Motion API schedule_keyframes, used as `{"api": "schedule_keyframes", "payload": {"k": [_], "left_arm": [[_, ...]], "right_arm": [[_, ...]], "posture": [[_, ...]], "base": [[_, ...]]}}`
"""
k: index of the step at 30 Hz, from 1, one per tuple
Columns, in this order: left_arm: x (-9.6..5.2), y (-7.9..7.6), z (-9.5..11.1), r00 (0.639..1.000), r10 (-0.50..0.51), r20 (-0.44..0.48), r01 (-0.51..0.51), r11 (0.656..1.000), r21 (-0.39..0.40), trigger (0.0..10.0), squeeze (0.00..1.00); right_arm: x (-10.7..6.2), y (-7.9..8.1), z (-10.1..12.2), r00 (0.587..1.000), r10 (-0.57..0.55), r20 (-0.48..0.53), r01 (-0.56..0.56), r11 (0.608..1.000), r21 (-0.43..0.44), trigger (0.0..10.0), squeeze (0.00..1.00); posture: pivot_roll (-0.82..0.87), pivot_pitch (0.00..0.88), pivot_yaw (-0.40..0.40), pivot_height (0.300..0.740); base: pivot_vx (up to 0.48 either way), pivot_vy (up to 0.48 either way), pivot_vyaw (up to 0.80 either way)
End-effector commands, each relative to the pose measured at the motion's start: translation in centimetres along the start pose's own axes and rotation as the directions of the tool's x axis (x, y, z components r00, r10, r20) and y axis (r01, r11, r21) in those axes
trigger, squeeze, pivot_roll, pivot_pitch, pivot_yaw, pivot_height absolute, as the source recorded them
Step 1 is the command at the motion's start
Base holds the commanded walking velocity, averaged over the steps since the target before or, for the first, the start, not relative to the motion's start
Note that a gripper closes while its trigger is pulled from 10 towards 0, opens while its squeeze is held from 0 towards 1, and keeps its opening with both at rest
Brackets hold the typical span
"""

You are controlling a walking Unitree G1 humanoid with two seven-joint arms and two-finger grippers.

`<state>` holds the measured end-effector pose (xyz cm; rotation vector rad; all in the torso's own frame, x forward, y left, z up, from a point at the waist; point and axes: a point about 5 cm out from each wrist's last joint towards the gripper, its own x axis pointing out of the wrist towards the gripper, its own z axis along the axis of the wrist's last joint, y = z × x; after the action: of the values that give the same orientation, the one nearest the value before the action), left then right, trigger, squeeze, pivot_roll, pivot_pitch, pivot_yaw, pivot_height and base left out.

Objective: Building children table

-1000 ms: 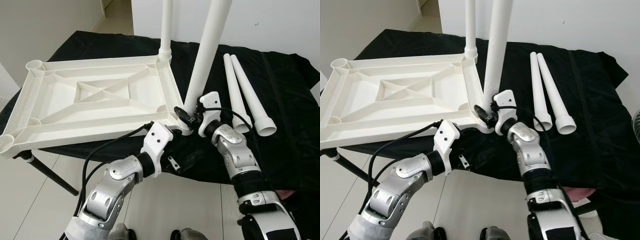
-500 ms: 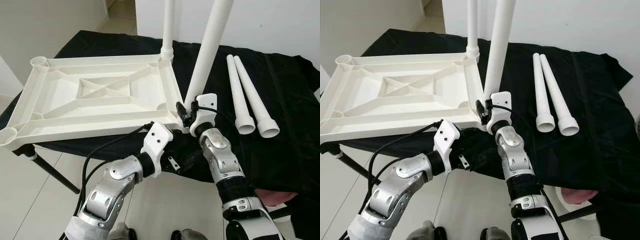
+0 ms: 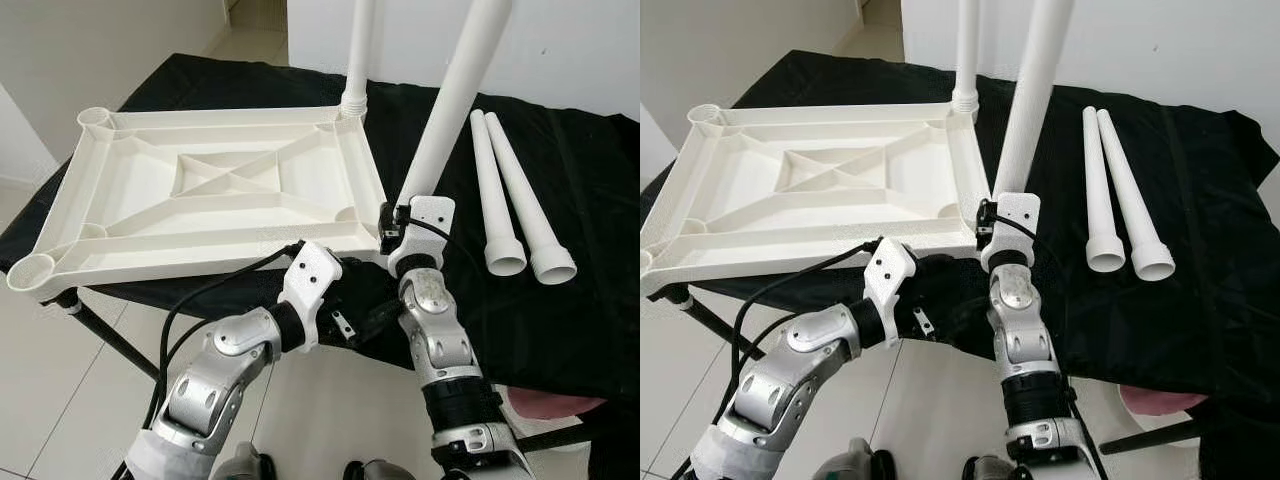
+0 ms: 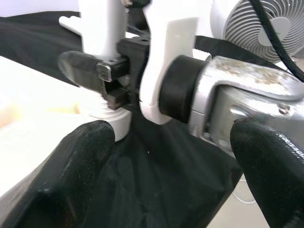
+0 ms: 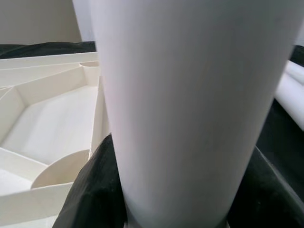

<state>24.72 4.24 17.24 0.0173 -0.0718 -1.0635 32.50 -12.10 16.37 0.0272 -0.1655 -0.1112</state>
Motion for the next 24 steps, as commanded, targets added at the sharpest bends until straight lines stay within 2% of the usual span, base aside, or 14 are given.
{"api": "schedule_keyframes", "payload": {"k": [1, 2, 3, 5, 6, 8, 11, 14, 16, 17, 19, 21, 22, 24], "left_arm": [[0.2, 0.2, -0.2, 1.0, 0.02, -0.006, -0.02, 1.0, -0.009, 10.0, 0.0], [0.2, 0.2, -0.2, 1.0, 0.02, -0.006, -0.02, 1.0, -0.009, 10.0, 0.0], [0.2, 0.3, -0.2, 1.0, 0.019, -0.005, -0.019, 1.0, -0.007, 10.0, 0.0], [0.3, 0.3, -0.1, 1.0, 0.018, -0.005, -0.018, 1.0, -0.005, 10.0, 0.0], [0.4, 0.4, -0.1, 1.0, 0.017, -0.004, -0.017, 1.0, -0.003, 10.0, 0.0], [0.4, 0.4, -0.1, 1.0, 0.017, -0.004, -0.017, 1.0, -0.003, 10.0, 0.0], [0.5, 0.4, 0.0, 1.0, 0.006, -0.002, -0.006, 1.0, 0.005, 10.0, 0.0], [0.5, 0.5, 0.0, 1.0, 0.005, -0.002, -0.005, 1.0, 0.006, 10.0, 0.0], [0.6, 0.5, 0.0, 1.0, 0.003, -0.003, -0.003, 1.0, 0.008, 10.0, 0.0], [0.6, 0.5, 0.0, 1.0, 0.001, -0.002, -0.001, 1.0, 0.009, 10.0, 0.0], [0.6, 0.5, 0.0, 1.0, 0.001, -0.002, -0.001, 1.0, 0.009, 10.0, 0.0], [0.8, 0.6, 0.1, 1.0, -0.005, -0.001, 0.005, 1.0, 0.012, 10.0, 0.0], [0.8, 0.6, 0.1, 1.0, -0.005, -0.001, 0.005, 1.0, 0.012, 10.0, 0.0], [0.9, 0.5, 0.1, 1.0, -0.014, -0.002, 0.014, 1.0, 0.017, 10.0, 0.0]], "right_arm": [[-0.5, -1.4, -1.1, 0.995, -0.087, -0.05, 0.086, 0.996, -0.022, 10.0, 0.0], [-0.5, -1.4, -1.1, 0.995, -0.087, -0.05, 0.086, 0.996, -0.022, 10.0, 0.0], [-0.7, -1.2, -1.1, 0.996, -0.065, -0.055, 0.064, 0.998, -0.016, 10.0, 0.1], [-0.7, -1.0, -1.1, 0.997, -0.05, -0.057, 0.049, 0.999, -0.011, 10.0, 0.1], [-0.8, -0.7, -0.9, 0.998, -0.023, -0.05, 0.023, 1.0, 0.0, 10.0, 1.0], [-0.8, -0.7, -0.9, 0.998, -0.023, -0.05, 0.023, 1.0, 0.0, 10.0, 1.0], [-0.5, -0.5, -0.5, 0.994, 0.111, -0.016, -0.11, 0.993, 0.039, 10.0, 1.0], [-0.4, -0.6, -0.5, 0.99, 0.139, -0.012, -0.138, 0.99, 0.038, 10.0, 1.0], [-0.3, -0.6, -0.6, 0.984, 0.179, -0.025, -0.178, 0.983, 0.044, 10.0, 0.94], [-0.2, -0.7, -0.6, 0.973, 0.228, -0.028, -0.227, 0.973, 0.038, 10.0, 0.0], [-0.2, -0.7, -0.6, 0.973, 0.228, -0.028, -0.227, 0.973, 0.038, 10.0, 0.0], [0.1, -0.7, -0.6, 0.935, 0.352, -0.042, -0.351, 0.936, 0.029, 10.0, 0.0], [0.1, -0.7, -0.6, 0.935, 0.352, -0.042, -0.351, 0.936, 0.029, 10.0, 0.0], [0.7, -0.7, -0.3, 0.886, 0.462, -0.045, -0.462, 0.887, 0.012, 10.0, 0.0]], "posture": [[-0.06, 0.105, 0.015, 0.74], [-0.06, 0.105, 0.015, 0.74], [-0.07, 0.104, 0.016, 0.74], [-0.07, 0.102, 0.017, 0.74], [-0.07, 0.101, 0.02, 0.74], [-0.07, 0.101, 0.02, 0.74], [-0.08, 0.099, 0.021, 0.74], [-0.08, 0.097, 0.022, 0.74], [-0.08, 0.096, 0.022, 0.74], [-0.08, 0.093, 0.024, 0.74], [-0.08, 0.093, 0.024, 0.74], [-0.08, 0.088, 0.028, 0.74], [-0.08, 0.088, 0.028, 0.74], [-0.08, 0.082, 0.032, 0.74]], "base": [[0.0, 0.0, 0.0], [0.0, 0.0, 0.0], [0.0, 0.0, 0.0], [0.0, 0.0, 0.0], [0.0, 0.0, 0.0], [0.0, 0.0, 0.0], [0.0, 0.0, 0.0], [0.0, 0.0, 0.0], [0.0, 0.0, 0.0], [0.0, 0.0, 0.0], [0.0, 0.0, 0.0], [0.0, 0.0, 0.0], [0.0, 0.0, 0.0], [0.0, 0.0, 0.0]]}}
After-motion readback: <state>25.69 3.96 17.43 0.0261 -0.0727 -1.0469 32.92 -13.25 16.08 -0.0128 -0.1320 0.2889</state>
